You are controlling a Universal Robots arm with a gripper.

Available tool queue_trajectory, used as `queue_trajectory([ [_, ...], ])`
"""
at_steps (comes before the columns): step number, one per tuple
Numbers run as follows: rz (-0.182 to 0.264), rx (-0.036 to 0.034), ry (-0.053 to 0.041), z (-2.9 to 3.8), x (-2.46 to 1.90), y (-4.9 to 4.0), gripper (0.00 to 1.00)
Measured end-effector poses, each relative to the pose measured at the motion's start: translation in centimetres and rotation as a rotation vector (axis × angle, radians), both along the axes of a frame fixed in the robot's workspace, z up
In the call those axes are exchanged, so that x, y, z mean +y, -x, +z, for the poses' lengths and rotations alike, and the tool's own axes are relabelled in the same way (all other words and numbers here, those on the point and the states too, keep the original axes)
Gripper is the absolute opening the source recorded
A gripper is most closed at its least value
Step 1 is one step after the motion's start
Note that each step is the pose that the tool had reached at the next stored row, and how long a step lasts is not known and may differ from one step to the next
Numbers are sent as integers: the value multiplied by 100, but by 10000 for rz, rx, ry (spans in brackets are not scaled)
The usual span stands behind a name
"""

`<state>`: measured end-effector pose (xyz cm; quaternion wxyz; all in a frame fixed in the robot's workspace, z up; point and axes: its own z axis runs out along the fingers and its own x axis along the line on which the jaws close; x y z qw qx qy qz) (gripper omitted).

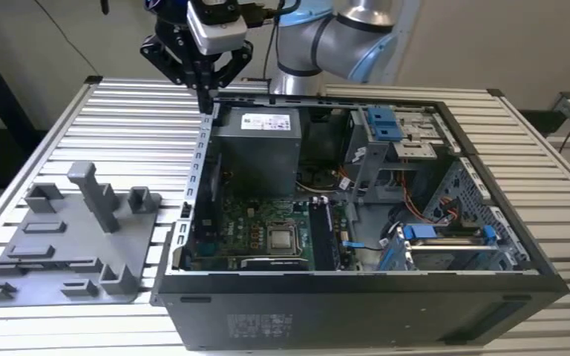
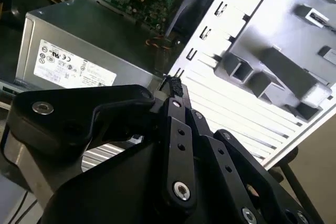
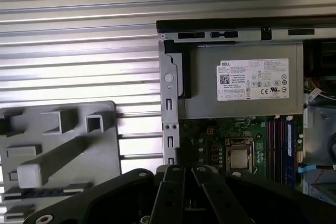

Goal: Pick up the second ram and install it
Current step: 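Reach for the second ram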

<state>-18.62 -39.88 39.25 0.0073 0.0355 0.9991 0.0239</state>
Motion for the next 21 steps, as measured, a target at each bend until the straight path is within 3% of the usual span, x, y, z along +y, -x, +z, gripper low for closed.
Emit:
queue_trajectory([
  [21, 1, 0, -1, -16, -1, 659, 11],
])
